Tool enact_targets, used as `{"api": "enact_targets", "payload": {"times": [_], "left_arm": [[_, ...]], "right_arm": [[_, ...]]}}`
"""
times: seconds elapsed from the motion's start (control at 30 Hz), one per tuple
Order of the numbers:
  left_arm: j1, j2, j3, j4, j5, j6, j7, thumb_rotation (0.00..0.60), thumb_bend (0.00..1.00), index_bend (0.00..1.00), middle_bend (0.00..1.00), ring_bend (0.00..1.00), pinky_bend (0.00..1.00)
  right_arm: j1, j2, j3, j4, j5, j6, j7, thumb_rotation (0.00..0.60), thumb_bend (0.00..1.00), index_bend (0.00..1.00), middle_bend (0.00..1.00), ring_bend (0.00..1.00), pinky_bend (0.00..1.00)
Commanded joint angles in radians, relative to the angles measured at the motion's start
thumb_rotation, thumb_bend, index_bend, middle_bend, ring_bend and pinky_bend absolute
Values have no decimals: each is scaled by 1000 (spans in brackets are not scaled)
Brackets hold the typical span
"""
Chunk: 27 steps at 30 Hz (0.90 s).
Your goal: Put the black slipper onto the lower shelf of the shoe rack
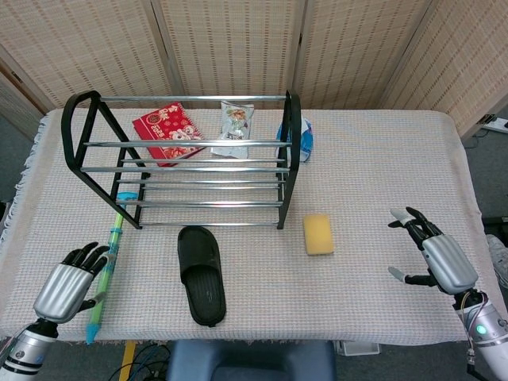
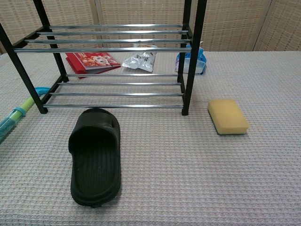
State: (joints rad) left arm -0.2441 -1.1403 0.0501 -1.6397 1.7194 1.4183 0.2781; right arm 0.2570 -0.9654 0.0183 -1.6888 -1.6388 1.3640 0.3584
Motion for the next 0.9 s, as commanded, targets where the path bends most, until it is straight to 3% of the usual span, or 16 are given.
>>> {"api": "enact_targets", "payload": {"times": [0.03, 0.37, 0.67, 0.9], "left_arm": [[-79, 43, 28, -29, 97, -83, -5, 600, 167, 289, 255, 191, 318], [-295, 63, 17, -115, 261, -340, 67, 600, 167, 216, 214, 191, 315], [-473, 47, -44, -195, 220, -640, 182, 600, 168, 164, 105, 116, 286], [-563, -20, -73, -207, 165, -793, 242, 600, 167, 164, 93, 107, 284]], "right_arm": [[0, 2, 2, -3, -3, 4, 5, 600, 196, 38, 244, 73, 176], [1, 4, -1, -8, -18, 12, 13, 600, 196, 39, 243, 73, 177], [-6, 10, -3, -11, -13, 19, 10, 600, 196, 38, 244, 73, 177], [-7, 6, -3, -4, -7, 15, 15, 600, 195, 39, 244, 73, 177]]}}
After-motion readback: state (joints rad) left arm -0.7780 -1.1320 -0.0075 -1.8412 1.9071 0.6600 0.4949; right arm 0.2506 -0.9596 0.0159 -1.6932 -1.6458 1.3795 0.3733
